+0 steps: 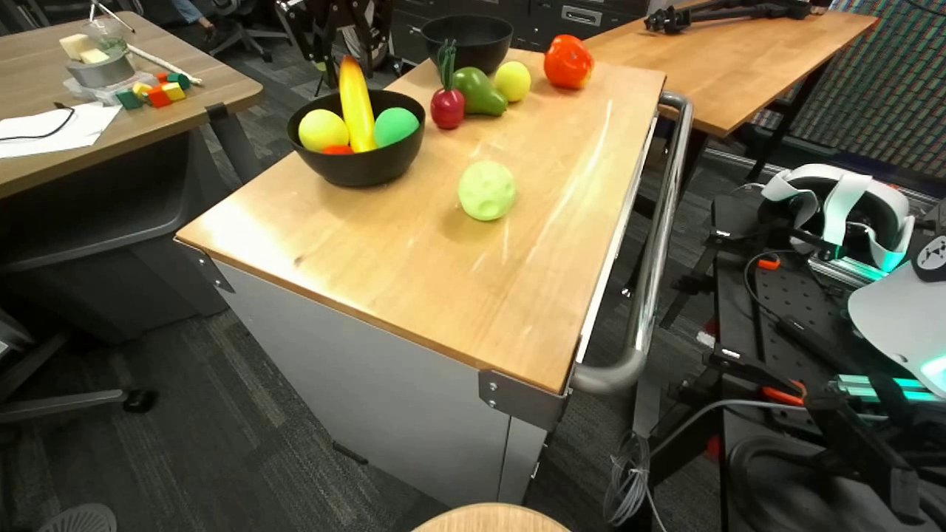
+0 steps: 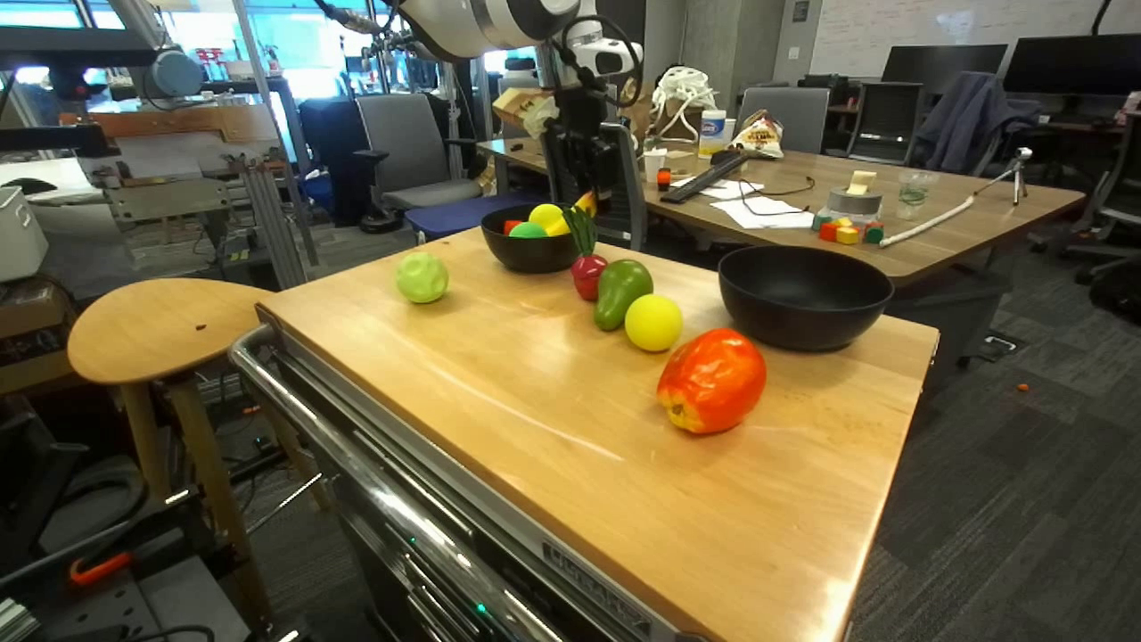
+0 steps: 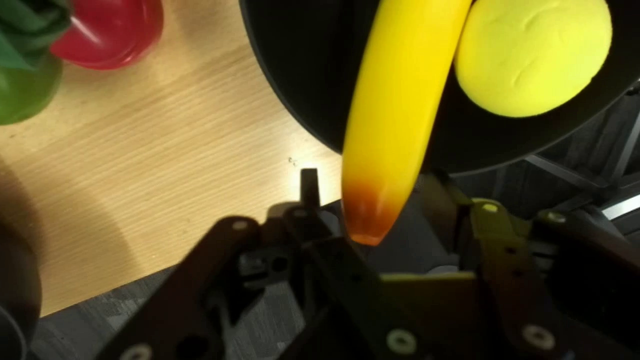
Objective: Take the fruits and vegetables out of the bowls and put them on the table
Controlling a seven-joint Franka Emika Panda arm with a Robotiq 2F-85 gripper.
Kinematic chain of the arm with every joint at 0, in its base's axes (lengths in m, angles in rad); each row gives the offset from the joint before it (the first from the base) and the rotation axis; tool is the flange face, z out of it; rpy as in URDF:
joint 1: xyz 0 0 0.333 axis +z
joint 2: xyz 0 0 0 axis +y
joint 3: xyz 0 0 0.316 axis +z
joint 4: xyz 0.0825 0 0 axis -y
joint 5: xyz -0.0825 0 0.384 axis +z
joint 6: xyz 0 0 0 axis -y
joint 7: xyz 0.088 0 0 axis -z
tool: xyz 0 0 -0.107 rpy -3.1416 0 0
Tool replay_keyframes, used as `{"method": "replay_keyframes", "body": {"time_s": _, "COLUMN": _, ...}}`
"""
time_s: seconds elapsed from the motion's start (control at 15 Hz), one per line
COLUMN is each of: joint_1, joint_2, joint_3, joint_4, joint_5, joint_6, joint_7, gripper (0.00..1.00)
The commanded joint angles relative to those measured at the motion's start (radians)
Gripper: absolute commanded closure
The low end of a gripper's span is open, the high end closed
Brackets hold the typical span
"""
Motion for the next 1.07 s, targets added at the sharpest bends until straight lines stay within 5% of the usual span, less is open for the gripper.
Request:
{"method": "replay_keyframes", "body": {"time_s": 0.0, "joint_1": 0.019, "joint_2": 0.028, "joint_3": -0.019, "joint_4": 0.055, "joint_5": 0.017, "joint_6": -0.008, "joint_7": 0.021, "gripper": 0.76}}
{"method": "replay_keyframes", "body": {"time_s": 0.2, "joint_1": 0.02, "joint_2": 0.032, "joint_3": -0.018, "joint_4": 0.066, "joint_5": 0.019, "joint_6": -0.013, "joint_7": 0.026, "gripper": 0.9}}
{"method": "replay_keyframes", "body": {"time_s": 1.0, "joint_1": 0.019, "joint_2": -0.092, "joint_3": 0.033, "joint_4": 0.036, "joint_5": 0.081, "joint_6": 0.046, "joint_7": -0.049, "gripper": 0.91}}
